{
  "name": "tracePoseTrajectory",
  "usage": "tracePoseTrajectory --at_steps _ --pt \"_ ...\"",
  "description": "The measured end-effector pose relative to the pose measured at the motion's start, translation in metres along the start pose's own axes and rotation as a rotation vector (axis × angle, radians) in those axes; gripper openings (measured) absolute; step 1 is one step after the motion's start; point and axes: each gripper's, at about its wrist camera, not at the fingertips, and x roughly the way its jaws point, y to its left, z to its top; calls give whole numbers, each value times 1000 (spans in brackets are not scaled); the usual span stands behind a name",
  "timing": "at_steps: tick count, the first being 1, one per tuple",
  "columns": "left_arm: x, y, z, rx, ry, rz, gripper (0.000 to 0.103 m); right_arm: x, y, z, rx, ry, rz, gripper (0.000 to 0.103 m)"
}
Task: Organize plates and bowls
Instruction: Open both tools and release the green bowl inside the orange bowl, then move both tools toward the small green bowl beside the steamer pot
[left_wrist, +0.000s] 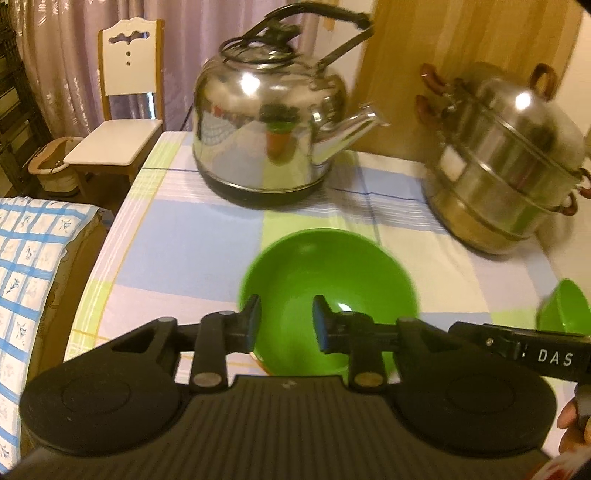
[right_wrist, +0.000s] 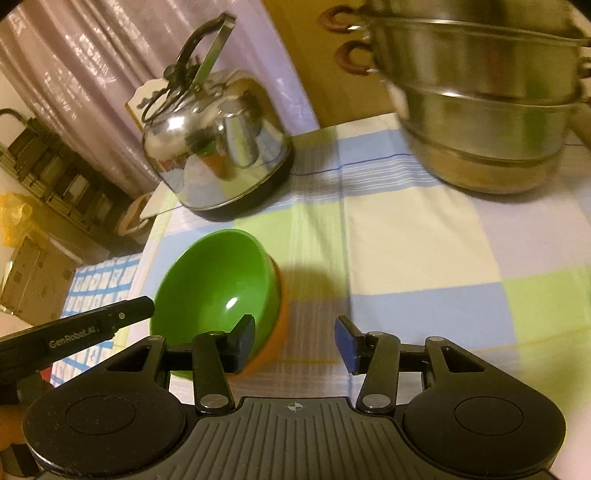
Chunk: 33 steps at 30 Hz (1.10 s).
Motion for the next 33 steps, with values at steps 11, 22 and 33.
tracePoseTrajectory --at_steps 11,22,33 --pt "-53 -69 -17 55 -20 -100 50 -86 -38 -28 45 -62 -72 49" --pt "-89 -143 -51 115 -27 -184 79 -164 -86 -64 91 -135 -186 51" --pt "-131 -187 -98 122 -68 -209 92 -231 -114 -103 136 -243 -257 55"
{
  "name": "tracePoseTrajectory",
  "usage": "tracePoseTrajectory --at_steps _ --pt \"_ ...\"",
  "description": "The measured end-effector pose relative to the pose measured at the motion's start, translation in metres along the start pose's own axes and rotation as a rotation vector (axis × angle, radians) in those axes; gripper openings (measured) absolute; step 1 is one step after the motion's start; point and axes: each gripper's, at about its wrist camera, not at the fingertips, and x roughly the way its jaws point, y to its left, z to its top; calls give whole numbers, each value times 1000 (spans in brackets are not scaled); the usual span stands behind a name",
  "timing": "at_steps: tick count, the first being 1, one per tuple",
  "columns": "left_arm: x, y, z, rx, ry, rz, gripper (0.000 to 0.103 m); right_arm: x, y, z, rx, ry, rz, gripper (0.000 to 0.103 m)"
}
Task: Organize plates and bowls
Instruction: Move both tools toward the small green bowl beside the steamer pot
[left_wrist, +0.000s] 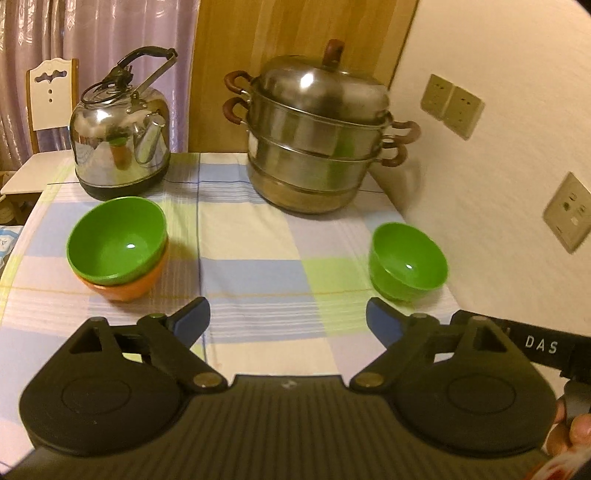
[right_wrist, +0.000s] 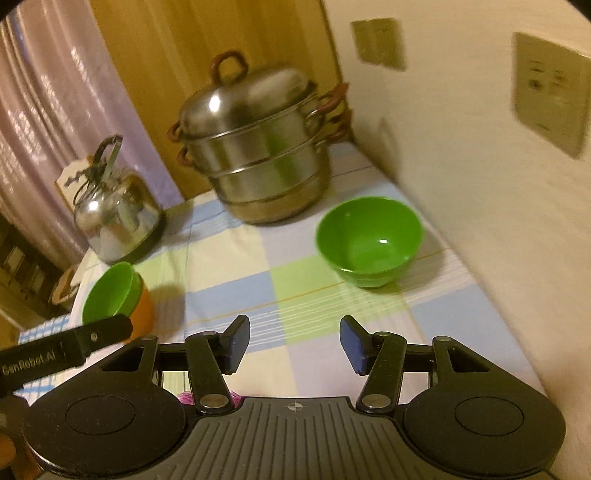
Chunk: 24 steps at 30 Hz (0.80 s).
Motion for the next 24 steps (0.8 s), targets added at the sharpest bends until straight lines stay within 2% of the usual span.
tracePoseTrajectory --at_steps 11,24 --pt "-14 -31 -32 19 4 -19 94 -33 -36 -28 46 -26 -44 57" --pt "11 -48 -39 60 50 -48 94 -25 -71 -28 117 -12 -56 58"
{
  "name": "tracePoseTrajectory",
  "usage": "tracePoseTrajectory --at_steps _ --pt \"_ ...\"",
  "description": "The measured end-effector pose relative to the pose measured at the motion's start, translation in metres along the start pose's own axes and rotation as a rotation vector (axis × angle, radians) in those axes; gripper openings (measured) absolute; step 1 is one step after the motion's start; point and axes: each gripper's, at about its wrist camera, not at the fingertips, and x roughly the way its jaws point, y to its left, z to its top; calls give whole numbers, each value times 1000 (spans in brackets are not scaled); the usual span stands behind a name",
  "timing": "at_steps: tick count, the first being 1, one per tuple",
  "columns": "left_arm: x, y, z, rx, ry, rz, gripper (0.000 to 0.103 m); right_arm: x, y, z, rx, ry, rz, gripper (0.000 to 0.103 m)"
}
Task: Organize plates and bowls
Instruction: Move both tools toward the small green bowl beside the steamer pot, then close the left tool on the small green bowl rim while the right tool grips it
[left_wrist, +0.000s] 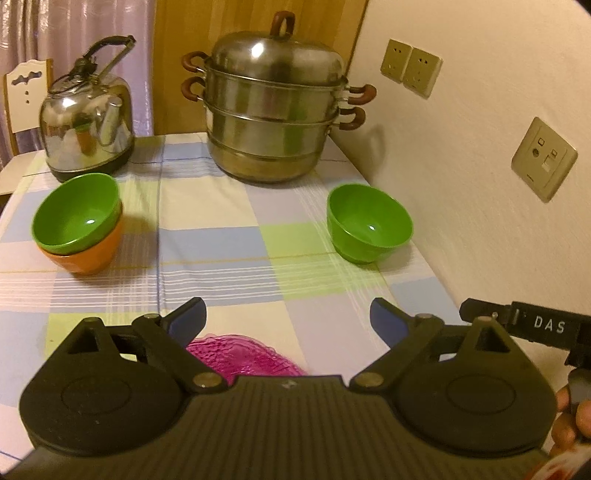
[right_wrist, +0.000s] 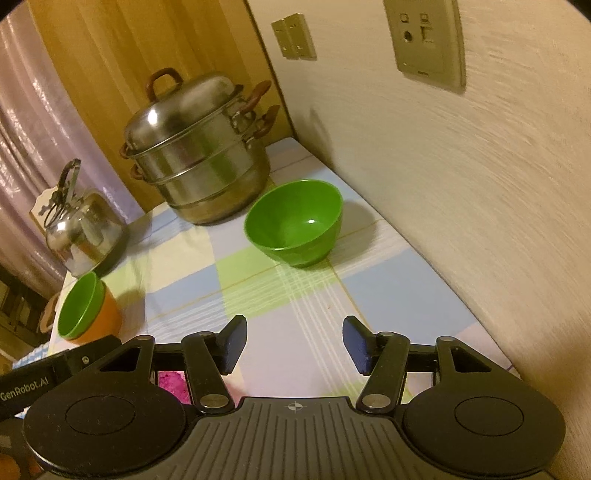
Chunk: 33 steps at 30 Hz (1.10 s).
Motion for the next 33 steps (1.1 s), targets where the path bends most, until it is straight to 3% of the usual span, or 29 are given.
tracePoseTrajectory --at_steps 13,20,25,29,30,33 --pt "75 -5 36 -6 69 -92 94 50 -26 32 29 -8 -25 58" --pt "129 -15 67 14 64 -89 93 93 -39 55 46 -21 -23 58" --pt "173 -24 86 37 98 -86 77 123 -47 72 32 -22 -45 57" --pt "202 -25 98 36 80 -89 76 144 -46 82 -3 -25 -56 56" --pt "210 -25 101 31 82 -92 71 149 -46 84 -10 -24 -56 55" --pt "230 -29 109 23 90 -98 62 166 -46 88 -17 -12 -58 45"
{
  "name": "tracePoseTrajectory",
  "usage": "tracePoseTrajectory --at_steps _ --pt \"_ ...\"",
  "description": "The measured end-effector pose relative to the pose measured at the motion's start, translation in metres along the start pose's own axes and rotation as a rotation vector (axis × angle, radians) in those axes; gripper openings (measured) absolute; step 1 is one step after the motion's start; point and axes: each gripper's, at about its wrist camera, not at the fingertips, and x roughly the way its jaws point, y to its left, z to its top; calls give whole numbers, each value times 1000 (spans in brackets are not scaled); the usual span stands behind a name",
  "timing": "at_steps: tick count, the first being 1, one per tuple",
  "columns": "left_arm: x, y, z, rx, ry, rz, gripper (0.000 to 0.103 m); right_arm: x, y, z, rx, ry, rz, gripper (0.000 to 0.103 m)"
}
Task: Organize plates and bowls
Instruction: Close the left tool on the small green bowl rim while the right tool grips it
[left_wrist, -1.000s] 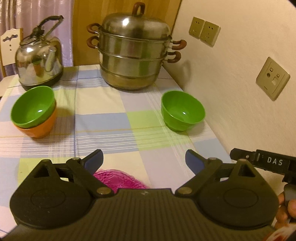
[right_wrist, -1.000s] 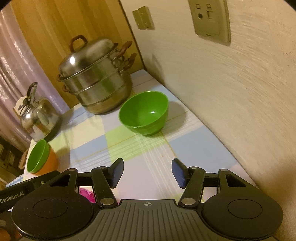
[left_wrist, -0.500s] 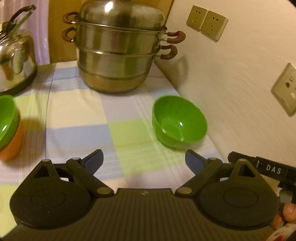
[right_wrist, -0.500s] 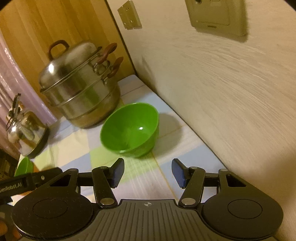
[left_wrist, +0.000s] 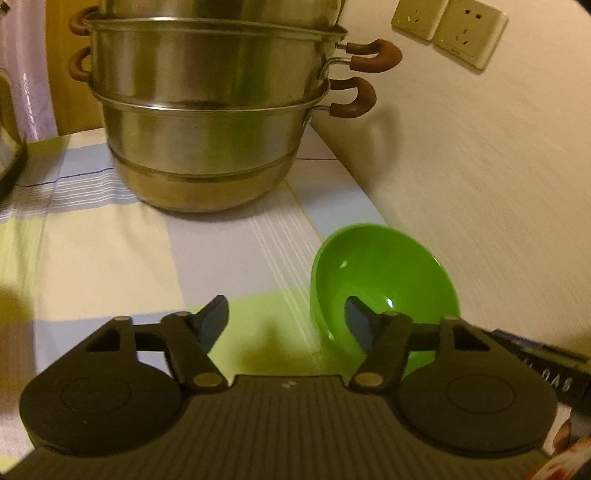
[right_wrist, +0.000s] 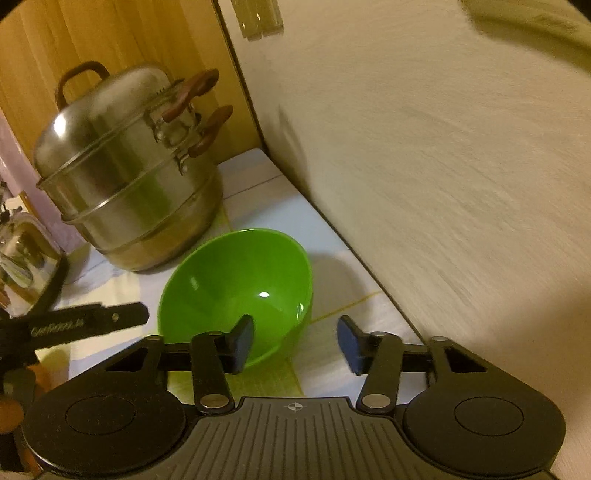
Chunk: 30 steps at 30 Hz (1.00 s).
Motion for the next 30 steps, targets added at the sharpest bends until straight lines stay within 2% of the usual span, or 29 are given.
tracePoseTrajectory --at_steps 3,5,7,12,16,20,22,24,30 --pt "14 -3 7 6 10 8 49 17 -5 5 29 14 6 41" --pt "24 -4 9 15 19 3 46 27 -7 8 38 25 6 38" --pt "32 -3 10 15 29 2 38 35 -9 10 41 39 5 34" --pt "43 -1 8 9 33 -17 32 49 -14 12 37 67 -2 23" --pt "46 -4 9 26 27 -34 22 58 -12 14 42 81 10 16" --pt "49 -5 10 38 31 -41 16 62 -11 18 40 87 2 13" --pt "50 -8 11 51 35 -46 9 64 -10 19 39 90 2 13" --pt "50 -12 12 66 44 -45 6 64 -10 19 36 91 -2 12" --pt "46 -15 12 63 71 -32 5 64 -8 19 38 104 -8 12"
